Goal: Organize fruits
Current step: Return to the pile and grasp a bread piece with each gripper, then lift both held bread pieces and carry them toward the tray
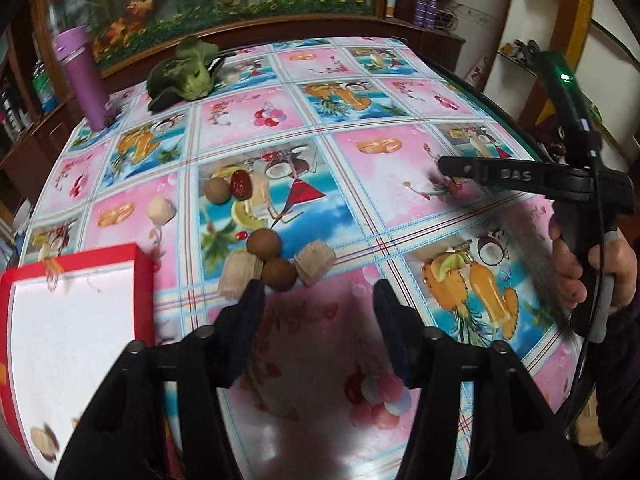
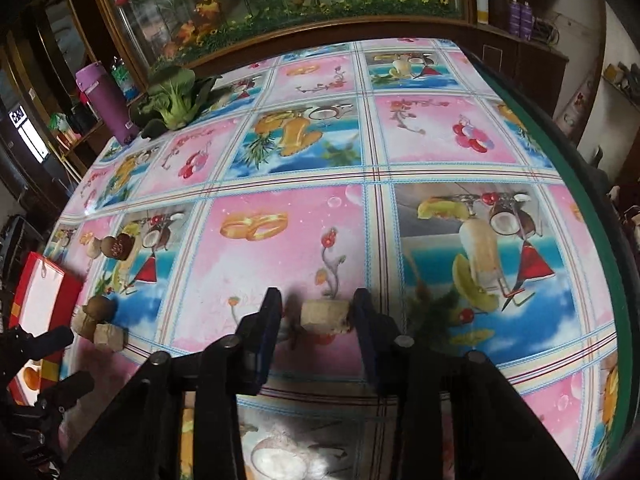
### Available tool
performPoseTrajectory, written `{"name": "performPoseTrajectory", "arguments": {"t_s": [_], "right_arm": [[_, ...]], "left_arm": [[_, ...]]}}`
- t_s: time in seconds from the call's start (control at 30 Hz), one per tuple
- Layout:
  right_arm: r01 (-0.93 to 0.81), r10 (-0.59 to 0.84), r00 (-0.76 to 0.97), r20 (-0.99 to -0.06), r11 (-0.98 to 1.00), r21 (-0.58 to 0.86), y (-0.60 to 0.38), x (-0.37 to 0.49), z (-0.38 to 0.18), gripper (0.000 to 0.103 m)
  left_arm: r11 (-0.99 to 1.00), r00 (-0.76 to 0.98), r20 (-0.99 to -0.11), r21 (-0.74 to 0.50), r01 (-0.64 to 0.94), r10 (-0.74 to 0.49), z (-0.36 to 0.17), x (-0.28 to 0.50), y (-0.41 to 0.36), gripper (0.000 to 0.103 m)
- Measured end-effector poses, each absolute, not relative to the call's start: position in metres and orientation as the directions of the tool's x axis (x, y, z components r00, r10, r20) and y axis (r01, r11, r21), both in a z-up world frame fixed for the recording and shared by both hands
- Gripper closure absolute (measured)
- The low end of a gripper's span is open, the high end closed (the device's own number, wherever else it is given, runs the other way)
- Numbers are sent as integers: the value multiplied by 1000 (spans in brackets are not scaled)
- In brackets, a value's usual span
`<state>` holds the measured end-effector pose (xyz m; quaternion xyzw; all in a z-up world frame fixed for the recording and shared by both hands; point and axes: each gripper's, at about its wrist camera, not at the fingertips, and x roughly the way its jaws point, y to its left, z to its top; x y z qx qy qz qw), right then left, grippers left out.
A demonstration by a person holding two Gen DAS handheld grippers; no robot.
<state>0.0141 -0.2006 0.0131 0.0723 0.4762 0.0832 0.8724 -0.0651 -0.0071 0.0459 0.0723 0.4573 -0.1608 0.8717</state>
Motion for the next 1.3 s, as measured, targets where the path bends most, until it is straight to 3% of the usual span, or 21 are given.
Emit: {"name": "performPoseTrajectory", "arguments": {"t_s": [0.13, 0.4, 0.77, 0.9, 1.3], "right_arm": [[-72, 212, 542, -813, 976, 207, -204, 13, 13, 80], [-75, 219, 543, -811, 974, 213, -204, 12, 13, 80], [-83, 231, 539, -810, 972, 222, -203, 13, 13, 80], [-89, 244, 535, -809, 968, 233, -202, 13, 13, 80], [-104, 245, 537, -807, 969, 225, -200, 13, 13, 80]], "left_arm": [[926, 521, -824, -10, 378, -222, 41, -56, -12, 59], [900, 522, -823, 30, 434, -224, 36, -38, -26, 64], [864, 487, -839, 41, 502, -243, 31, -45, -31, 65], [833, 404, -853, -64, 549, -332, 29, -65, -21, 65], [859, 469, -844, 18, 512, -262, 31, -49, -33, 65]]}}
